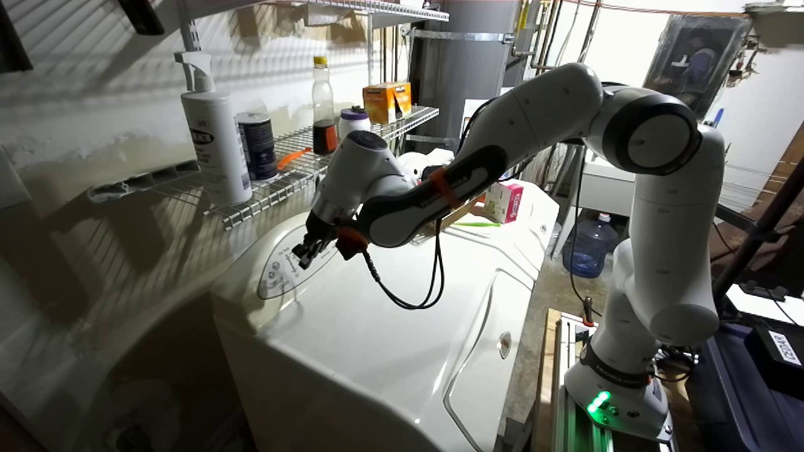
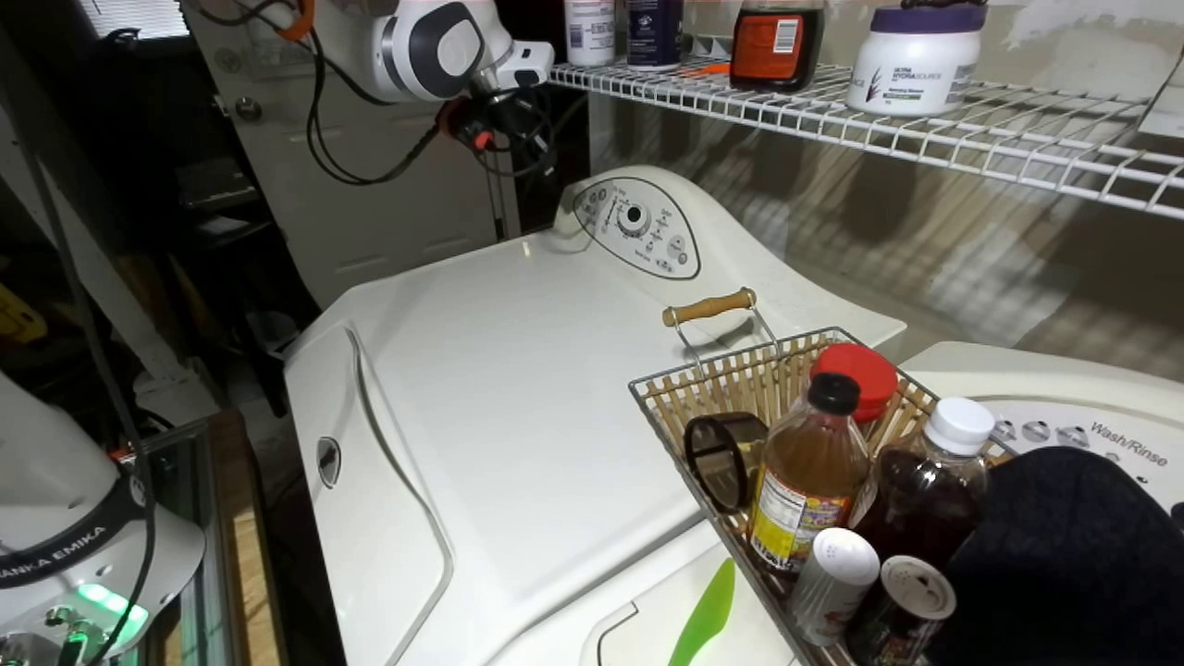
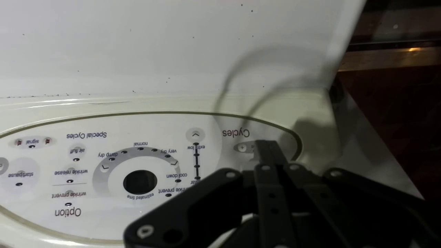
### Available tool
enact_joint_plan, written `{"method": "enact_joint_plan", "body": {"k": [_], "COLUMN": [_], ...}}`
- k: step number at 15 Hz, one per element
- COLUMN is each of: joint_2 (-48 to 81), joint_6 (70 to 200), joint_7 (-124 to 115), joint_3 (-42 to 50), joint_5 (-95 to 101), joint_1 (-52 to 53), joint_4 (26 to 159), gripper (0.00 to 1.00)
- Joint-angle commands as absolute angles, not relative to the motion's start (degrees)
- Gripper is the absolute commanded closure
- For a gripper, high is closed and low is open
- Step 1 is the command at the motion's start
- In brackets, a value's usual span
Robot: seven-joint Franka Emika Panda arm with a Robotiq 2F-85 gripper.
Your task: Press a button on the washing machine
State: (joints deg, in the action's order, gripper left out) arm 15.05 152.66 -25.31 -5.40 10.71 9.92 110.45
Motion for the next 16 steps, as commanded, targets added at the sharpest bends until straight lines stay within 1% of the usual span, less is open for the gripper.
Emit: {"method": "enact_joint_plan", "body": {"k": [1, 5, 16], "joint_2": [19.44, 23.03, 29.56], "joint_6": [152.83, 153.2, 155.36], "joint_7": [-23.46, -21.8, -23.03], "joint_3": [-3.78, -3.55, 2.43], "joint_5": [10.15, 9.54, 12.25], "joint_1": [11.13, 11.57, 15.93], "joint_4": [106.09, 102.75, 95.72], "gripper": [1.0, 1.0, 1.0]}}
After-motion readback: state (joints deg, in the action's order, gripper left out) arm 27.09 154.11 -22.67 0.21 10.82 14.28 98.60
